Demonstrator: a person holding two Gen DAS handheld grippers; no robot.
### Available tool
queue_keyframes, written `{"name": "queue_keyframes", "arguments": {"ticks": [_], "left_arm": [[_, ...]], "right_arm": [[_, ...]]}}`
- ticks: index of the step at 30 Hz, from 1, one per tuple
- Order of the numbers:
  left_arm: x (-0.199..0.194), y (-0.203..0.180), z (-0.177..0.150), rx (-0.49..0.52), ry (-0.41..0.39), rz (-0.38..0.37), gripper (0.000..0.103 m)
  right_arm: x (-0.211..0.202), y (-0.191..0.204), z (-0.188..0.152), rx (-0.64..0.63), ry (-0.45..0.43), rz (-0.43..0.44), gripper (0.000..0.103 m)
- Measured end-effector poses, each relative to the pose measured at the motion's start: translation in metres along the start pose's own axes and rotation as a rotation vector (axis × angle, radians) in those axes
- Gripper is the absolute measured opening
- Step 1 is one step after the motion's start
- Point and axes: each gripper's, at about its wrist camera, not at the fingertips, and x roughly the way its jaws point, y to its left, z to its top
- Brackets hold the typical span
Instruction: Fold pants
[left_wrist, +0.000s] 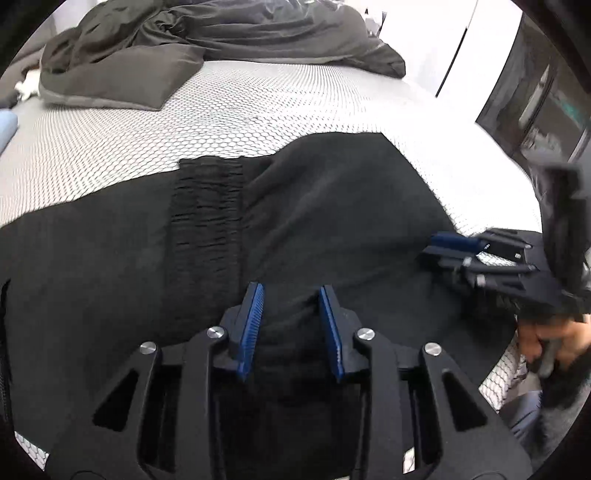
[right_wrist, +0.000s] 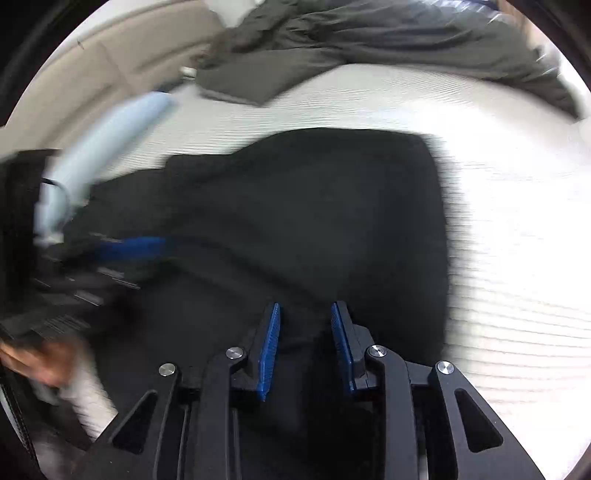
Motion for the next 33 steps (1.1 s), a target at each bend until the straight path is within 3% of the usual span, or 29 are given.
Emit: {"name": "queue_keyframes", "arguments": {"ticks": [2, 4, 6, 9, 12, 13, 15, 18, 20, 22, 26, 29, 30, 33], "left_arm": [[-0.006, 0.003, -0.001, 0.0, -0.01, 0.02, 0.03], [-0.013, 0.002, 0.0, -0.007, -0.024, 0.061, 0.03], [-0.022, -0.001, 0.003, -0.025, -0.055, 0.032, 0.03], [-0.027, -0.018, 0.013, 0.03, -0.09, 0.029, 0.03], [-0.003, -0.024, 0.032, 0.067, -0.059, 0.066, 0.03], [0.01, -0.019, 0.037, 0.044, -0.036, 0.067, 0.03], [0.026, -0.007, 0.037, -0.002, -0.001, 0.058, 0.027], [0.024, 0.016, 0.034, -0.052, 0.001, -0.033, 0.022], [0.016, 0.023, 0.031, -0.049, -0.018, -0.047, 0.022], [0.016, 0.025, 0.025, -0.035, -0.022, 0.0, 0.022], [0.0, 0.015, 0.027, 0.0, -0.024, 0.052, 0.023], [-0.018, 0.005, 0.039, -0.004, -0.098, 0.052, 0.026], [-0.017, 0.004, 0.041, -0.009, -0.106, 0.049, 0.029], [0.011, 0.009, 0.048, -0.061, -0.059, 0.015, 0.029]], "right_arm": [[-0.004, -0.013, -0.004, 0.001, -0.008, -0.098, 0.028], [-0.012, -0.023, -0.003, 0.061, -0.033, -0.049, 0.028], [-0.022, -0.018, 0.005, 0.083, -0.082, -0.051, 0.028], [-0.028, 0.002, 0.02, 0.088, -0.122, 0.037, 0.029], [-0.002, 0.024, 0.037, 0.098, -0.07, 0.136, 0.029], [0.009, 0.032, 0.042, 0.091, -0.048, 0.13, 0.029], [0.028, 0.038, 0.048, 0.063, -0.004, 0.091, 0.029], [0.046, 0.042, 0.057, 0.028, 0.007, 0.073, 0.029], [0.042, 0.021, 0.054, 0.048, 0.007, -0.076, 0.029], [0.042, 0.008, 0.053, 0.068, 0.001, -0.212, 0.029], [0.032, 0.01, 0.058, 0.119, -0.057, -0.235, 0.03], [0.022, 0.031, 0.072, 0.079, -0.124, -0.234, 0.031], [0.022, 0.041, 0.078, 0.069, -0.137, -0.212, 0.033], [0.037, 0.058, 0.092, 0.104, -0.122, 0.042, 0.039]]}}
